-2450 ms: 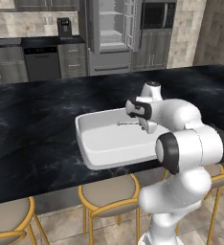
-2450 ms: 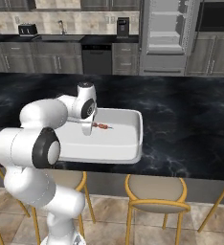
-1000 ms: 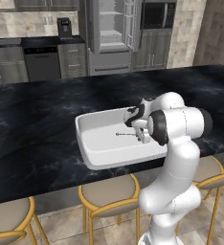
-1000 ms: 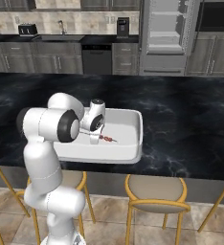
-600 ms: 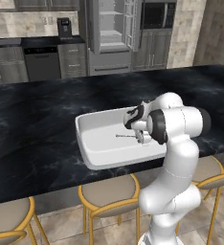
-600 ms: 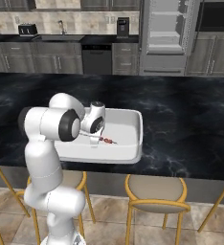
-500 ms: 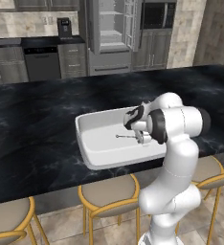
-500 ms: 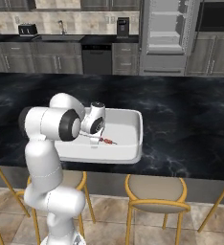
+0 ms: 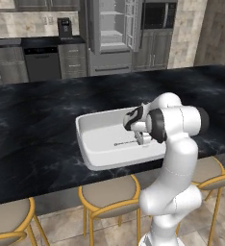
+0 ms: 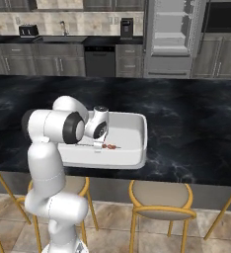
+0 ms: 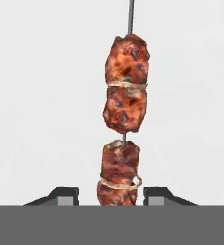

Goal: Place the cold items (banana and garlic) from the fridge in one tupperware on the dining counter. Place the warm items (hot dog and kebab skewer) in the stove area in another tupperware.

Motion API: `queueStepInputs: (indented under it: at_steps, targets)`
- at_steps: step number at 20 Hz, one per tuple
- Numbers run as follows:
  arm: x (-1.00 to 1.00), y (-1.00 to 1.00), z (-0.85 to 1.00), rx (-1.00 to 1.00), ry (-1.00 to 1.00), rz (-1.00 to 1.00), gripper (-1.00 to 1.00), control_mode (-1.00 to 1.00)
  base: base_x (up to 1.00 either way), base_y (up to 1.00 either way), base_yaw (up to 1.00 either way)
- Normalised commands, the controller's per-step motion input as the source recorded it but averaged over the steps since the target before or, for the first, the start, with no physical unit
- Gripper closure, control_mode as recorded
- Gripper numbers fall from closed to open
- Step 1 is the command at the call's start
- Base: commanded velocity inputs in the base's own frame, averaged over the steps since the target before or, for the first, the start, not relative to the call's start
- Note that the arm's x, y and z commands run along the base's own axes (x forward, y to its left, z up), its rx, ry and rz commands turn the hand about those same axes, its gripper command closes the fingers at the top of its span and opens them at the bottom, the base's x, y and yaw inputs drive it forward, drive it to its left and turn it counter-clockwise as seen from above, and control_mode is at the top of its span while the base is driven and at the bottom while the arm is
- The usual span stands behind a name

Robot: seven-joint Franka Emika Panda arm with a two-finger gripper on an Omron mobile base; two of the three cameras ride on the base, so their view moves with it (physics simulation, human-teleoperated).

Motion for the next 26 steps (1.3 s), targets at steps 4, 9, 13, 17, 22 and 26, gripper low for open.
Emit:
queueStepInputs:
  at_steps: [4,9,13,17,22,26]
  targets:
    - [0.0,0.0,0.02,0.03,0.0,0.0,-1.0,-1.0,0.0,0.0,0.0]
    - [-0.01,-0.05,0.38,0.04,-0.01,0.0,-1.0,-1.0,0.0,0.0,0.0]
    - [-0.03,-0.06,0.74,0.03,-0.01,0.0,-1.0,-1.0,0.0,0.0,0.0]
    - [-0.16,0.0,0.79,0.02,0.0,0.0,-1.0,-1.0,0.0,0.0,0.0]
    - [-0.55,0.17,0.64,0.0,0.0,0.06,-1.0,-1.0,0.0,0.0,0.0]
    - [-0.79,0.41,0.39,-0.06,0.0,0.17,-1.0,-1.0,0.0,0.0,0.0]
